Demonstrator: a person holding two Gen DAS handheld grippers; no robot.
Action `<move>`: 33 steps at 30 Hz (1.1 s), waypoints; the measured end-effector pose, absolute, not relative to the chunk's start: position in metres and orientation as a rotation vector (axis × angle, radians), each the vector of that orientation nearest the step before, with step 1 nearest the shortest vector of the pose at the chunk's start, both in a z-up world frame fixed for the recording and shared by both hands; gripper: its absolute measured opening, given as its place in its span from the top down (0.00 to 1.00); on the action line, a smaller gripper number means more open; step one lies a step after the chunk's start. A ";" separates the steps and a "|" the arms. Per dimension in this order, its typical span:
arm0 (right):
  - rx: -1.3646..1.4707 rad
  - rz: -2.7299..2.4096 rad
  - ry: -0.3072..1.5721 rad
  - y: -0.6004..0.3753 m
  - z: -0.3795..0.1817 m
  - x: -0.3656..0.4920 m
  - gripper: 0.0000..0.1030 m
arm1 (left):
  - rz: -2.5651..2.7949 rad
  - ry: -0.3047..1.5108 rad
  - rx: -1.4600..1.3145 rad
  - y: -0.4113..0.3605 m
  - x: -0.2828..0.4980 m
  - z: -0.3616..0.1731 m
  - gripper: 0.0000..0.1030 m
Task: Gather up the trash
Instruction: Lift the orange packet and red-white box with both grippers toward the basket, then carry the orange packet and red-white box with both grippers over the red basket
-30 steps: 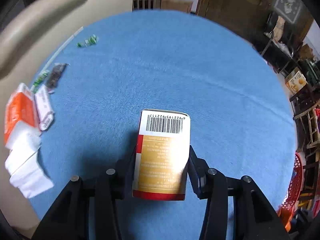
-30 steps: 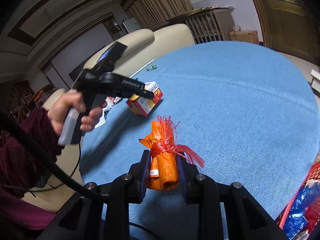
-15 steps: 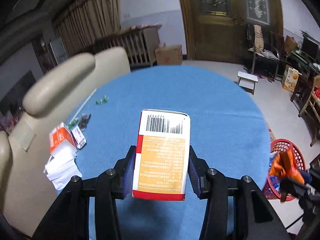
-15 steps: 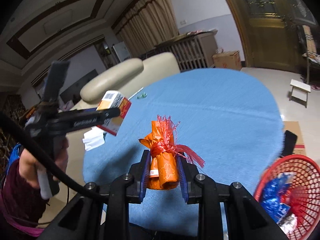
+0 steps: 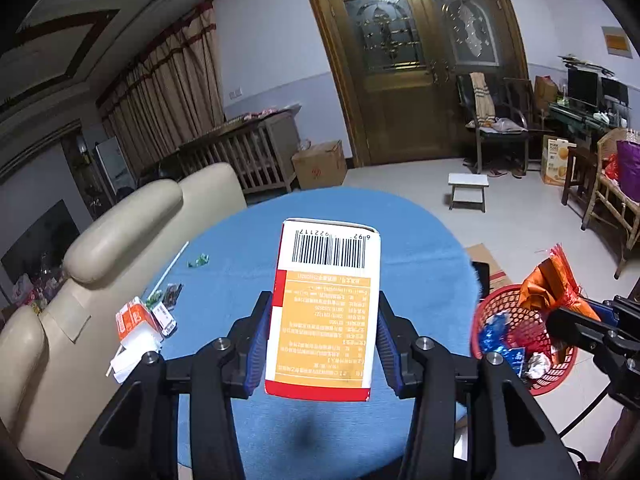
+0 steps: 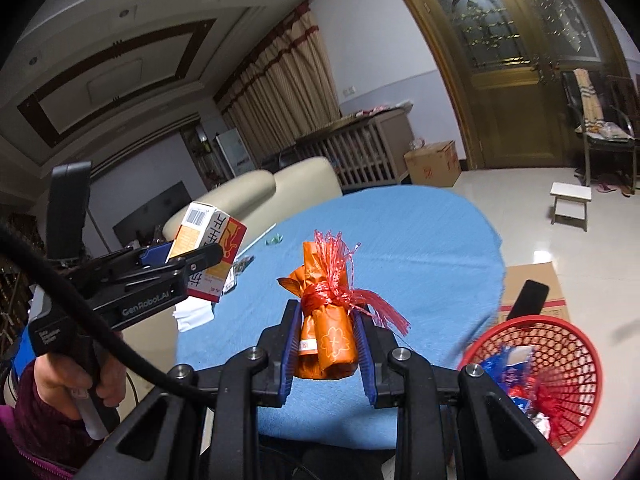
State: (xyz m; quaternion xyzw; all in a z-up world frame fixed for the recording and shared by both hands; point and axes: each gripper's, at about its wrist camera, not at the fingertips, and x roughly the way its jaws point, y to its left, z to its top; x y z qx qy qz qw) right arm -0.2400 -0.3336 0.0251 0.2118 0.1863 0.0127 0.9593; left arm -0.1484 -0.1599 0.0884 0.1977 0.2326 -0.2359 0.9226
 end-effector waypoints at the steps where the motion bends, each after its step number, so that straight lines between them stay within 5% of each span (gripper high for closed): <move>1: 0.433 0.022 0.367 -0.336 0.027 -0.248 0.72 | -0.484 0.467 0.410 -0.162 -0.156 0.091 0.52; 33: 0.557 -0.112 0.248 -0.418 0.011 -0.349 0.72 | -0.580 0.329 0.569 -0.248 -0.235 0.084 0.52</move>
